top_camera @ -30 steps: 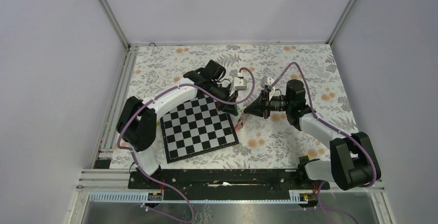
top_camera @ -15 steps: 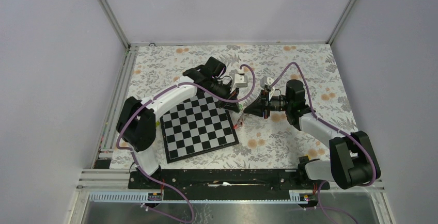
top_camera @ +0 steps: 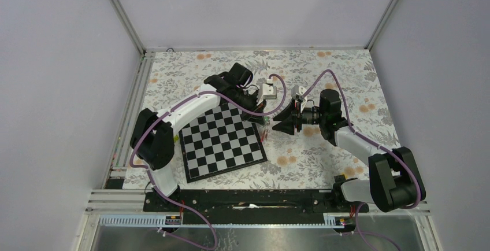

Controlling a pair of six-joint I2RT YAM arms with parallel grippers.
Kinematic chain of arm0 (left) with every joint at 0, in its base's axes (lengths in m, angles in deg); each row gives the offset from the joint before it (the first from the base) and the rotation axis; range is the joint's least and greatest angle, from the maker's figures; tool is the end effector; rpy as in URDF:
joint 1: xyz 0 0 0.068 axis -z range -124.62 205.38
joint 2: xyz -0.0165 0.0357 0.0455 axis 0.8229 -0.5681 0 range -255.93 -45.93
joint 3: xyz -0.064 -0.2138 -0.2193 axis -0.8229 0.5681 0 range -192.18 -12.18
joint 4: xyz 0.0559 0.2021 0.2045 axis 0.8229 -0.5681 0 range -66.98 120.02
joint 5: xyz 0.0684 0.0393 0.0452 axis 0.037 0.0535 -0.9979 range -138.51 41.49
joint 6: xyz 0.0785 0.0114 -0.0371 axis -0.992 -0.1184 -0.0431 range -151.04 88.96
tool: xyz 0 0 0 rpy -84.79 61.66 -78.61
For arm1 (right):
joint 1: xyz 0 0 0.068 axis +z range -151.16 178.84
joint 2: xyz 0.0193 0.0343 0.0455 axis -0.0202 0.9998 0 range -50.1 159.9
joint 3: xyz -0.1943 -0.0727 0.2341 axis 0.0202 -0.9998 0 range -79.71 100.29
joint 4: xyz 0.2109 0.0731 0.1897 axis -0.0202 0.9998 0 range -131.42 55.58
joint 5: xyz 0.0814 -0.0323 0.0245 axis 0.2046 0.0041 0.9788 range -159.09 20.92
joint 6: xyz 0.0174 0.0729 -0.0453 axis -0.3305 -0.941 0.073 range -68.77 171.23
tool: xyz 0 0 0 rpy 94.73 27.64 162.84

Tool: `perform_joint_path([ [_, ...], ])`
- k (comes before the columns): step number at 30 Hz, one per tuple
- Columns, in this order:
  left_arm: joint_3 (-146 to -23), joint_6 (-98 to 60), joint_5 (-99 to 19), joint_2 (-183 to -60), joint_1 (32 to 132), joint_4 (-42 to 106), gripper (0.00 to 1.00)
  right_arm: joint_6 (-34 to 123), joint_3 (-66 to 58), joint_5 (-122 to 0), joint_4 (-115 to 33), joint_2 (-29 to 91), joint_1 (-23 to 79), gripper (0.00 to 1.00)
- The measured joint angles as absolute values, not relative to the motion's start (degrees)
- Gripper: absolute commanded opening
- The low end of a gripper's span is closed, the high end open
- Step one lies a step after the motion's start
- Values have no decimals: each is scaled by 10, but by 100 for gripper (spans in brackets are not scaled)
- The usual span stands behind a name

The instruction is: Put the keys on the keyring

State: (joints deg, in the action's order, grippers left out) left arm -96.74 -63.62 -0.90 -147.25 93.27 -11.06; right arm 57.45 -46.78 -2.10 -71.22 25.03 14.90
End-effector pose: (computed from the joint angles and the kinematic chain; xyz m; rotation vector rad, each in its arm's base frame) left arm 0.3048 -0.3099 0.2830 1.6423 1.7931 -1.0953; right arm 0.2591 0.1490 0.2435 -1.1320 1.3904 1.1527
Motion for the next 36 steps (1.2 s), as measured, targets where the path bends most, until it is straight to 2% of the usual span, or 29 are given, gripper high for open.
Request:
perform_joint_path([
  [7,-967,-636,-12,-1472,933,-111,0,574,-468,-27,-713,248,146,72],
  [16,-967,-561,-22,-1466,933,-73,0,552,-468,-46,-736,248,146,85],
  [27,-979,-432,-63,-1471,933,3,0,523,-474,-86,-736,230,120,85],
  [36,-1170,-338,-57,-1625,936,31,0,481,-465,-100,-693,184,-6,86],
])
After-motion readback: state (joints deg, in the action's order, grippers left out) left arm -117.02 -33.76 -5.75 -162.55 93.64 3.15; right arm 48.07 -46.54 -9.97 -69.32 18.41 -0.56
